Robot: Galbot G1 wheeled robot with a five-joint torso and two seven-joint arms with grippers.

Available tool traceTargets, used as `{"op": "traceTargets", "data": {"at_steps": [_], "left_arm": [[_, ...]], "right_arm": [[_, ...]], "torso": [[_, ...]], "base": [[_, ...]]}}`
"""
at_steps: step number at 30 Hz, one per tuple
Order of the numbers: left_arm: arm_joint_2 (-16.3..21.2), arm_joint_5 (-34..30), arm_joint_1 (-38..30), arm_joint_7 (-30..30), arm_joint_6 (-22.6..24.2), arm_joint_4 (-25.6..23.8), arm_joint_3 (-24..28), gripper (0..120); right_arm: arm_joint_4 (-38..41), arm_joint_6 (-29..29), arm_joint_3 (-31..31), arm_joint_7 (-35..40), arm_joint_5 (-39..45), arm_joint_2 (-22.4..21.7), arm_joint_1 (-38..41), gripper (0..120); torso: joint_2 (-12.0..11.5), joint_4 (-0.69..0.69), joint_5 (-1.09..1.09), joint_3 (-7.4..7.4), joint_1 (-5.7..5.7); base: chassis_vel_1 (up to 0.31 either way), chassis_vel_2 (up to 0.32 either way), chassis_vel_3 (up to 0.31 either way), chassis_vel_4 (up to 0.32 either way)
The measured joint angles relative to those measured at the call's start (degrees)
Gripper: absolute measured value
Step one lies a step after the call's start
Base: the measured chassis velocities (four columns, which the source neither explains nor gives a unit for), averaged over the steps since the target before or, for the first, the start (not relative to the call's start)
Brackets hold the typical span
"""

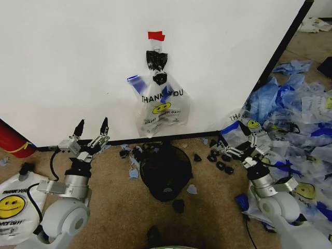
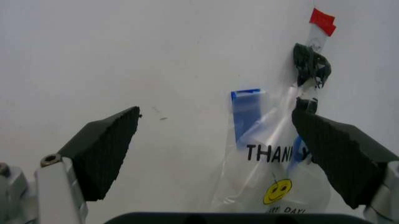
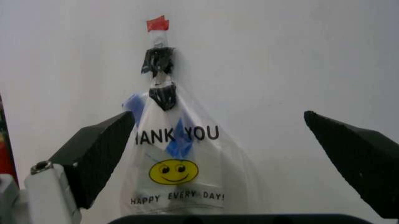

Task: Pick up the garbage bag from the wall and place it over the trash bin.

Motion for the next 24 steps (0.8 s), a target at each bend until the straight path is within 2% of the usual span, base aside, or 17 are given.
{"op": "traceTargets", "data": {"at_steps": [2, 6, 7, 12, 15, 19, 21, 24], "left_arm": [[-0.06, -0.02, -0.19, -0.07, 0.08, 0.01, 0.04, 97], [-0.06, -0.02, -0.19, -0.07, 0.08, 0.01, 0.04, 97], [0.02, -0.10, -0.10, -0.19, 0.17, 0.16, -0.31, 97], [0.14, -0.33, -0.06, -0.30, 0.17, 0.22, -0.79, 97], [0.43, -0.80, -0.15, -0.54, 0.17, 0.66, -1.22, 97], [0.71, -0.91, -0.39, -0.66, 0.17, 1.02, -1.22, 97], [0.77, -0.94, -0.34, -0.73, 0.19, 1.08, -1.48, 97], [0.72, -0.94, -0.30, -0.78, 0.20, 1.02, -1.67, 97]], "right_arm": [[-0.13, -1.27, -1.73, 0.15, 5.25, -0.29, 1.42, 100], [-0.13, -1.27, -1.73, 0.15, 5.25, -0.29, 1.42, 100], [-0.11, -3.60, -4.20, 0.33, 12.19, -0.69, 3.69, 100], [-0.12, -5.19, -6.36, 0.69, 16.39, -0.72, 6.02, 100], [-1.06, -7.18, -11.52, 2.77, 23.28, -1.27, 11.44, 100], [-1.87, -8.13, -14.09, 3.93, 27.67, -1.65, 14.49, 100], [-4.08, -9.53, -18.29, 5.29, 35.23, -1.51, 19.81, 100], [-5.46, -10.27, -20.22, 5.50, 38.54, -0.92, 22.85, 100]], "torso": [[0.00, 0.00, 0.00, 0.00, 0.00], [0.00, 0.00, 0.00, 0.00, 0.00], [0.00, 0.00, 0.00, 0.00, 0.00], [0.00, 0.01, 0.00, 0.00, 0.00], [0.00, 0.00, -0.01, 0.00, 0.00], [0.00, 0.02, 0.00, 0.00, 0.00], [0.00, -0.01, -0.01, 0.00, 0.00], [0.00, 0.01, 0.03, 0.01, 0.00]], "base": [[0.000, 0.000, 0.000, 0.000], [0.000, 0.000, 0.000, 0.000], [0.000, 0.000, 0.000, 0.000], [0.000, 0.000, 0.000, 0.000], [0.000, 0.000, 0.000, 0.000], [0.000, 0.000, 0.000, 0.000], [0.000, 0.000, 0.000, 0.000], [0.000, 0.000, 0.000, 0.000]]}}
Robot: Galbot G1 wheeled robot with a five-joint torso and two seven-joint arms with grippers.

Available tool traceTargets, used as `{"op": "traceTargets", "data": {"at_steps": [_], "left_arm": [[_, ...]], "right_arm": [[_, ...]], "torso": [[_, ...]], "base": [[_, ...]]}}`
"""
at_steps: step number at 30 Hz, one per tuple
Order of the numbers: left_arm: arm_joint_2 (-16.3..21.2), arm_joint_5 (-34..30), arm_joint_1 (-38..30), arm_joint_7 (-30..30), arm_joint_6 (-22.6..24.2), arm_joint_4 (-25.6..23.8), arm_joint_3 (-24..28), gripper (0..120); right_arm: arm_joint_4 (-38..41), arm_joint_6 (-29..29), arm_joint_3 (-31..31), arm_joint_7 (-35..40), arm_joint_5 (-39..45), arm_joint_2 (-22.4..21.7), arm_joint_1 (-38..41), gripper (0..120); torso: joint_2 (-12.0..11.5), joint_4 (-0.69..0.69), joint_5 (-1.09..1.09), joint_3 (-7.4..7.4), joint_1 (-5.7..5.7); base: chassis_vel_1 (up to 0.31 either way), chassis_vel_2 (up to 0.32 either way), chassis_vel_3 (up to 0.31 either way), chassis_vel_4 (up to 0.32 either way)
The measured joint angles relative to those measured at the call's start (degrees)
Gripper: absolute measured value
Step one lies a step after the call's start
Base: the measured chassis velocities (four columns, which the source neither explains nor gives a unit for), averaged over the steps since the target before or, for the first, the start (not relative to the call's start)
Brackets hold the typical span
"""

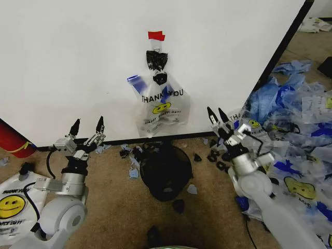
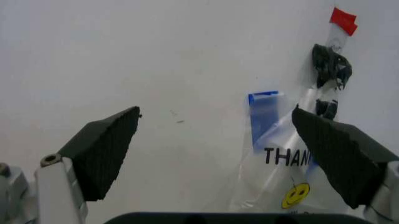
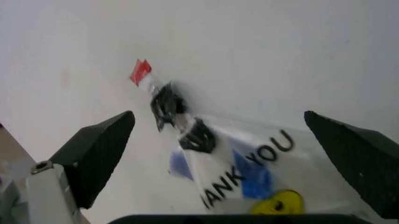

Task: Pick up the garbage bag from the wall and place it over the trash bin.

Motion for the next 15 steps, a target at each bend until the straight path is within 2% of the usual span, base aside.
{"op": "traceTargets", "data": {"at_steps": [2, 4, 5, 8, 9, 11, 14, 15], "left_arm": [[-0.09, 0.05, 0.00, -0.03, 0.08, 0.01, 0.01, 97], [-0.09, 0.05, 0.00, -0.03, 0.08, 0.01, 0.01, 97], [-0.28, 0.28, 0.11, -0.03, 0.13, 0.22, 0.24, 97], [-0.28, 0.28, 0.11, -0.03, 0.13, 0.22, 0.24, 97], [-0.46, 0.68, 0.12, -0.05, 0.26, 0.48, 0.46, 97], [-0.63, 0.74, 1.06, -0.05, 0.31, -0.65, 0.00, 97], [-0.63, 0.74, 1.06, -0.05, 0.31, -0.65, 0.00, 97], [-1.06, 1.12, 2.07, -0.06, 0.31, -1.77, -0.64, 97]], "right_arm": [[-2.76, -1.90, -2.78, -0.11, 5.99, 1.37, 5.26, 100], [-2.76, -1.90, -2.78, -0.11, 5.99, 1.37, 5.26, 100], [-4.88, -3.64, -4.62, -0.67, 11.23, 2.48, 9.21, 100], [-4.88, -3.64, -4.62, -0.67, 11.23, 2.48, 9.21, 100], [-8.91, -4.95, -7.08, -1.63, 15.40, 4.50, 13.56, 100], [-11.95, -5.29, -8.53, -2.31, 15.71, 6.22, 15.48, 100], [-11.95, -5.29, -8.53, -2.31, 15.71, 6.22, 15.48, 100], [-14.43, -6.50, -10.55, -3.86, 16.65, 8.07, 17.18, 100]], "torso": [[0.00, 0.01, -0.06, 0.00, 0.00], [0.00, 0.01, -0.06, 0.00, 0.00], [0.00, -0.01, -0.04, -0.01, 0.00], [0.00, -0.01, -0.04, -0.01, 0.00], [0.00, -0.04, -0.04, 0.00, 0.00], [0.00, -0.02, -0.04, 0.00, 0.00], [0.00, -0.02, -0.04, 0.00, 0.00], [0.00, 0.01, -0.05, 0.00, 0.00]], "base": [[0.000, 0.000, 0.000, 0.000], [0.000, 0.000, 0.000, 0.000], [0.000, 0.000, 0.000, 0.000], [0.000, 0.000, 0.000, 0.000], [0.000, 0.000, 0.000, 0.000], [0.000, 0.000, 0.000, 0.000], [0.000, 0.000, 0.000, 0.000], [0.000, 0.000, 0.000, 0.000]]}}
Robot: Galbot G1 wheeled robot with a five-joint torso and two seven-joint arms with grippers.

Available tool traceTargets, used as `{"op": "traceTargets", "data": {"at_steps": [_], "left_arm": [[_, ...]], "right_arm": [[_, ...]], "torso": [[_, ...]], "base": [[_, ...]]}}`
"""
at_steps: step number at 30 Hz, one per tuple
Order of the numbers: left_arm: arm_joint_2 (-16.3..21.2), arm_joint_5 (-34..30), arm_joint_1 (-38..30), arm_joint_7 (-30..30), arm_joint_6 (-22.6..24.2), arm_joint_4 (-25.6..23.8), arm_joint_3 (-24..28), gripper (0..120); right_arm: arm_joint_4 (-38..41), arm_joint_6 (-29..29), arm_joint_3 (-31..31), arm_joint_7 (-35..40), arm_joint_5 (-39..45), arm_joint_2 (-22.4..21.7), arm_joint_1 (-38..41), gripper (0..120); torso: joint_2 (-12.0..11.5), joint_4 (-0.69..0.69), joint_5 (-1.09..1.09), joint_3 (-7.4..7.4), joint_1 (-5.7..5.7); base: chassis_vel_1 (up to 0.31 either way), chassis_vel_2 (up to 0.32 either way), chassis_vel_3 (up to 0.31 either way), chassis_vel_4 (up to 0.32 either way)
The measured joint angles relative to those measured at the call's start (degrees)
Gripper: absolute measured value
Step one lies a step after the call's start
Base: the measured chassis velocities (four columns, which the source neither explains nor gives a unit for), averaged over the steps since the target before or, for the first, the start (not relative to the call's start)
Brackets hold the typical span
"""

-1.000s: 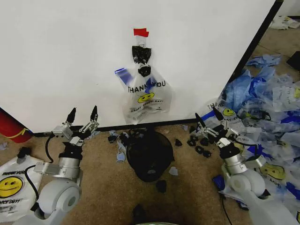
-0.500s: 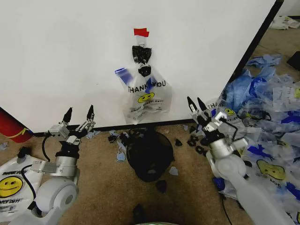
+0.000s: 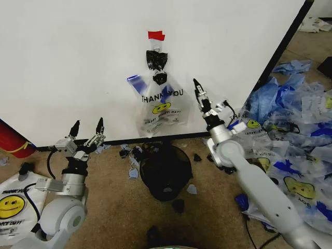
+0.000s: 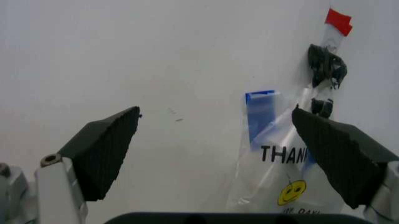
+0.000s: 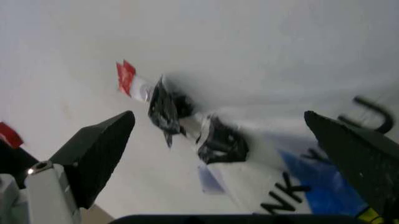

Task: Pick up the garbage bag from the wall and place it over the trash bin.

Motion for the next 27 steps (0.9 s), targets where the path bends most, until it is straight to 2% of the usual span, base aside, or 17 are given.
{"op": "traceTargets", "data": {"at_steps": [7, 13, 27], "left_arm": [[-0.74, 0.38, 0.79, -0.35, 0.17, -1.23, -0.62, 97], [-1.38, 0.87, 1.72, -0.43, 0.29, -2.04, -0.77, 96], [-1.61, 0.74, 2.16, -0.42, -0.20, -2.34, -0.79, 96]], "right_arm": [[-2.37, -0.93, -3.69, -1.03, 0.12, 3.33, 2.14, 100], [-7.83, -1.02, -6.73, -1.39, -0.69, 7.51, 6.76, 100], [-13.02, -1.53, -7.09, -2.55, -1.79, 10.09, 10.22, 100]], "torso": [[0.00, -0.02, 0.00, 0.00, 0.00], [0.00, -0.02, 0.01, 0.00, 0.00], [0.00, -0.02, 0.02, 0.00, 0.00]], "base": [[0.000, 0.000, 0.000, 0.000], [0.000, 0.000, 0.000, 0.000], [0.000, 0.000, 0.000, 0.000]]}}
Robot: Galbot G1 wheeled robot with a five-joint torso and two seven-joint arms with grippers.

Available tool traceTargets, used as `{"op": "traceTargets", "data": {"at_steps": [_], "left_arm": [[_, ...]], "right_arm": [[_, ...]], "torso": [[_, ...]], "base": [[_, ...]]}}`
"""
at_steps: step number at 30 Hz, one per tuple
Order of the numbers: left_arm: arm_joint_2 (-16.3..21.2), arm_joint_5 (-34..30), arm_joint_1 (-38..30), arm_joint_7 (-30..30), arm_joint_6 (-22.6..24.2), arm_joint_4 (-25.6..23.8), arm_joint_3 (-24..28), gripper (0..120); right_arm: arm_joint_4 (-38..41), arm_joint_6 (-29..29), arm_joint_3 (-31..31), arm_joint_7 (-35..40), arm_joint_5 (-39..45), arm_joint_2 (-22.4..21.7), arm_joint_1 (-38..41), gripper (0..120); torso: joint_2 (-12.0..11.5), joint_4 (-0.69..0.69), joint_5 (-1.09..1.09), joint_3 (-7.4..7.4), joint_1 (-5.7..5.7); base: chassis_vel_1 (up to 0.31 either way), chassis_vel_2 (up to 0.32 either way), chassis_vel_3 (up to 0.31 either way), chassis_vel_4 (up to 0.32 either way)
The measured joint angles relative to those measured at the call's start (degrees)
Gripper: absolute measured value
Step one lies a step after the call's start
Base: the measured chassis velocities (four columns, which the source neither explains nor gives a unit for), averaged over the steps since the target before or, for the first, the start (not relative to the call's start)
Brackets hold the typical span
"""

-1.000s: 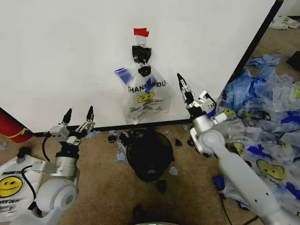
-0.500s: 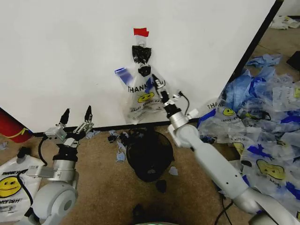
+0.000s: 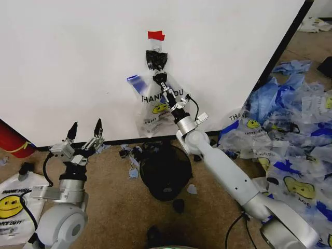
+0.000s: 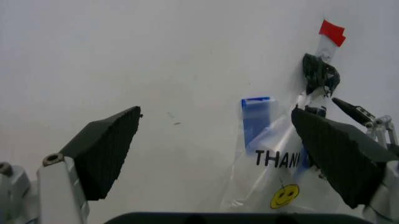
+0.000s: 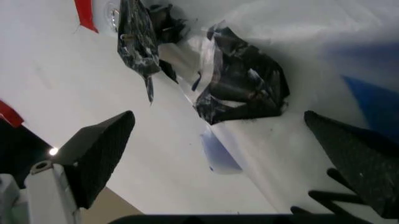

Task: Pick up the garbage bag from the wall and place it over the trash bin.

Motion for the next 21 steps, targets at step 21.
{"op": "traceTargets", "data": {"at_steps": [21], "left_arm": [[-1.35, 0.73, 1.23, 0.41, -0.47, -0.15, 0.58, 95]], "right_arm": [[-4.05, -0.12, 1.13, -4.19, -3.40, 0.58, 1.90, 98]], "torso": [[0.00, 0.00, 0.00, 0.00, 0.00]], "base": [[0.000, 0.000, 0.000, 0.000]]}}
